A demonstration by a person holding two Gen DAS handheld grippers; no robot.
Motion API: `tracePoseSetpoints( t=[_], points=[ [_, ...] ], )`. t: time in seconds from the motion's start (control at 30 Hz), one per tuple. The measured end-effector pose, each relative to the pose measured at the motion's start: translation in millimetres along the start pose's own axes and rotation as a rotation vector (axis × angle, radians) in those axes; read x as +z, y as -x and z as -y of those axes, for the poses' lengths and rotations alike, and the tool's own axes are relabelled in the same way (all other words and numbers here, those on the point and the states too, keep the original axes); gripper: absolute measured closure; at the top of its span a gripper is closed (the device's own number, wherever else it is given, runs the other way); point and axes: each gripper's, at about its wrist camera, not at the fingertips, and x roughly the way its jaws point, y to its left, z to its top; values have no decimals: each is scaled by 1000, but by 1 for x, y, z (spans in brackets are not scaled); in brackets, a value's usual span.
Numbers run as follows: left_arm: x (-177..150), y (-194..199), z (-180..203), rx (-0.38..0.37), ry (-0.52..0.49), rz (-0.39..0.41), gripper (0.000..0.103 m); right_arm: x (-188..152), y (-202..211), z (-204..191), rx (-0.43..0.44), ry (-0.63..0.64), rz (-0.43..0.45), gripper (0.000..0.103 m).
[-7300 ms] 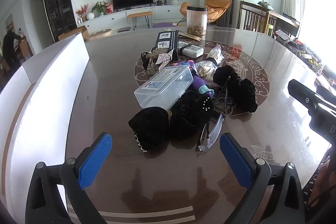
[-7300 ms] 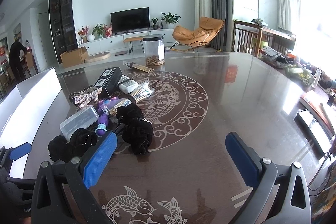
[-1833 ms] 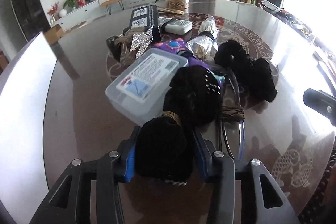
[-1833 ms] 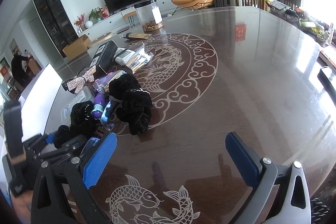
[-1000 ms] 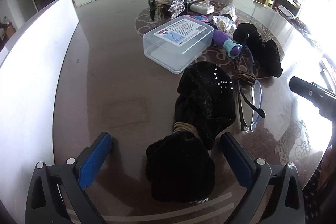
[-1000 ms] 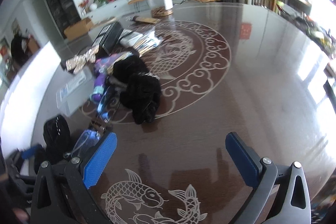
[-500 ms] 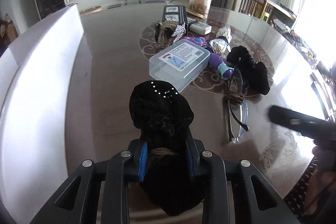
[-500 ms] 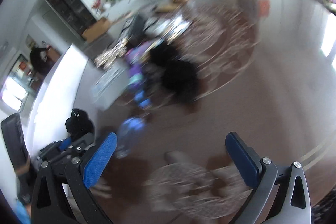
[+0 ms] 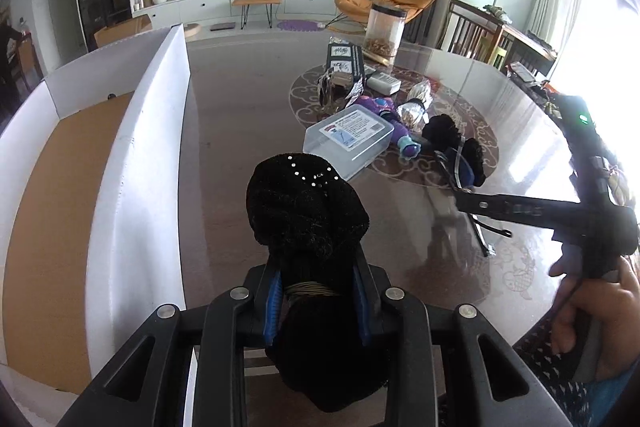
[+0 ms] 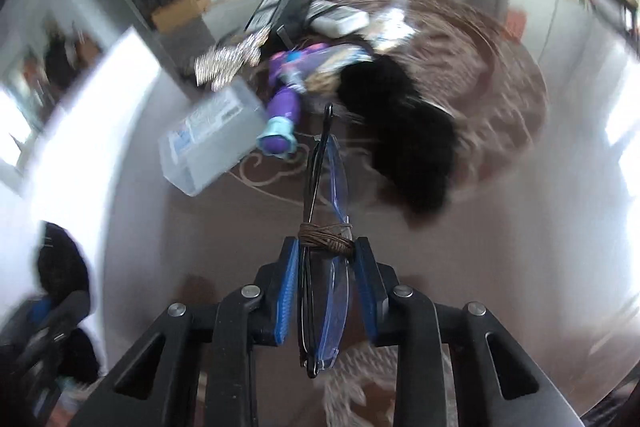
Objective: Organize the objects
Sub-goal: 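Carry the hat and eyeglasses into the white bin and open both tools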
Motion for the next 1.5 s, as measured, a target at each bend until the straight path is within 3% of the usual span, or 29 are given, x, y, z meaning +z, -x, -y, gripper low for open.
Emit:
tracePoseSetpoints(
  t=[0.2,0.4,0.5,0.63,0.77,0.9,1.0,1.03,1.07,1.1,1.17,1.3,1.37,1.5],
  points=[
    [12,18,2,-66,23,28,74,-14,46,31,221,-161,33,75],
    [36,58,-31,-90,93,90,74,-1,78,-28,325,-94,83,75],
    [48,84,-74,-25,136,130,74,10,93,-86,387,13,99,75],
    [51,103,-141,147,191,144,74,20,98,-174,467,169,72,74],
    [43,99,-207,283,263,78,74,12,84,-262,491,338,20,74],
    [29,80,-248,332,340,-20,72,-4,48,-328,461,476,-52,74],
    [17,58,-266,390,380,-156,57,-18,18,-357,380,584,-83,70],
    [13,52,-269,408,386,-186,41,-20,10,-361,354,610,-94,67],
    [10,48,-269,422,388,-202,27,-22,3,-364,326,628,-103,51],
    [7,46,-268,433,386,-205,24,-23,-2,-363,301,635,-101,34],
    [9,49,-260,448,374,-179,24,-23,2,-355,294,628,-59,24],
    [21,61,-232,421,366,-81,24,-12,23,-316,275,577,68,18],
    [28,69,-215,371,337,-26,24,-9,41,-284,246,535,144,12],
    [43,72,-135,214,196,38,24,-5,59,-200,98,411,268,7]
  ],
)
